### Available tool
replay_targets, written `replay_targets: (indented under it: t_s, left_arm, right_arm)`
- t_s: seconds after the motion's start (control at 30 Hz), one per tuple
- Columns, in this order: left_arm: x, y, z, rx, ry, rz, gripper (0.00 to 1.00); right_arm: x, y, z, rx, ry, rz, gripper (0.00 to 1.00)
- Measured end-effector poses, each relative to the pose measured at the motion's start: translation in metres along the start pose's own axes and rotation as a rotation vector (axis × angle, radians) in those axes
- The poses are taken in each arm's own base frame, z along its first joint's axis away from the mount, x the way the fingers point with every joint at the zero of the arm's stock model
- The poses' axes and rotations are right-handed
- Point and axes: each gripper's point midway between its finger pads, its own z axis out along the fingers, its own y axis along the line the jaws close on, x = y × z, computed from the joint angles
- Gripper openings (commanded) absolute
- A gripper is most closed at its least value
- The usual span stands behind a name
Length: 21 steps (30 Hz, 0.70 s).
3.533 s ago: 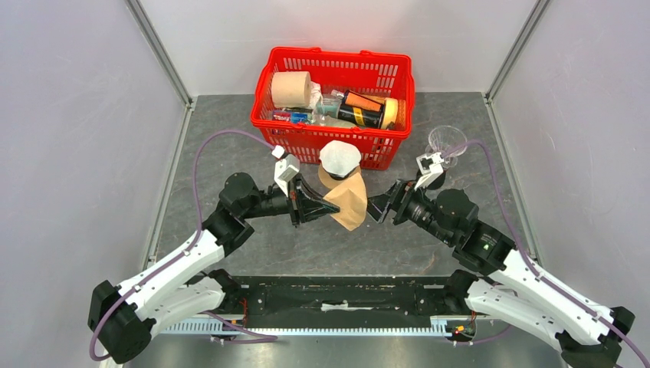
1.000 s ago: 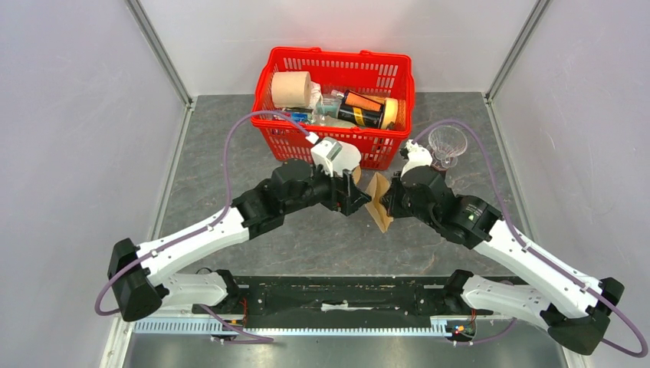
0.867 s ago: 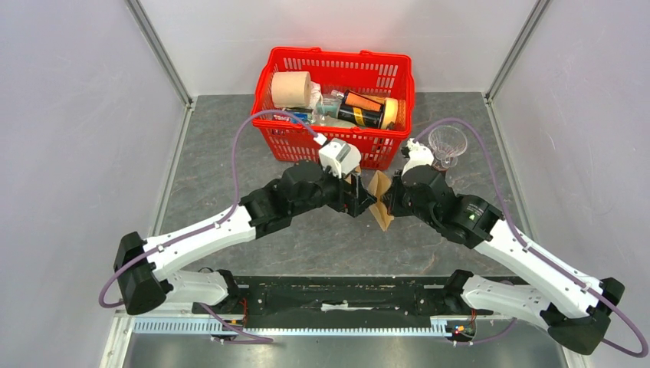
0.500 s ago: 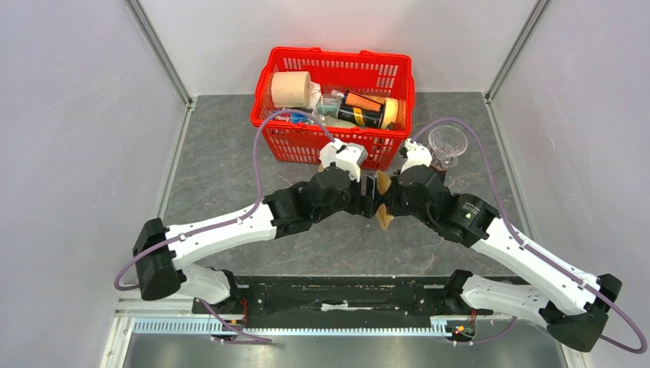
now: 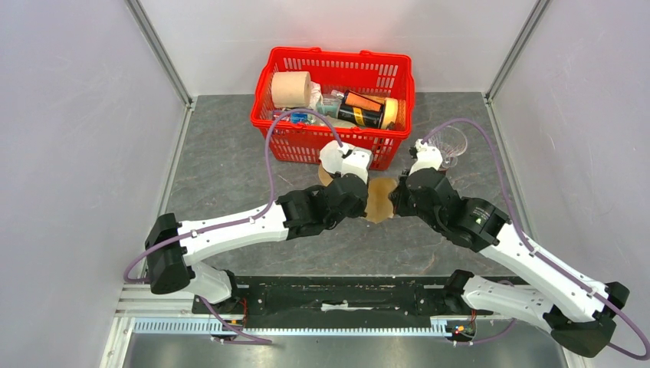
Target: Place the coffee filter in the dripper
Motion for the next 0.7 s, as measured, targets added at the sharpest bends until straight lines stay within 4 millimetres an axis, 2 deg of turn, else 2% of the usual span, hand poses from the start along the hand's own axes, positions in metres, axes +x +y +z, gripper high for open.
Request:
replay_targets:
  t_s: [0.2, 0.5, 0.7]
  left_arm:
    - [-0.002, 0.012, -0.002, -0.063, -0.003, 0.017, 0.05]
    - [-0.003, 0.006, -0.007, -0.051, 0.004, 0.026, 0.06]
    - [-0.002, 0.000, -0.010, -0.020, 0.029, 0.037, 0.32]
  right_arm:
    - [0.010, -0.024, 0.000, 0.114, 0.036, -0.049, 0.00]
    - [0.007, -0.029, -0.005, 0.149, 0.041, -0.073, 0.00]
    - [0.001, -0.033, -0.009, 0.171, 0.031, -0.085, 0.00]
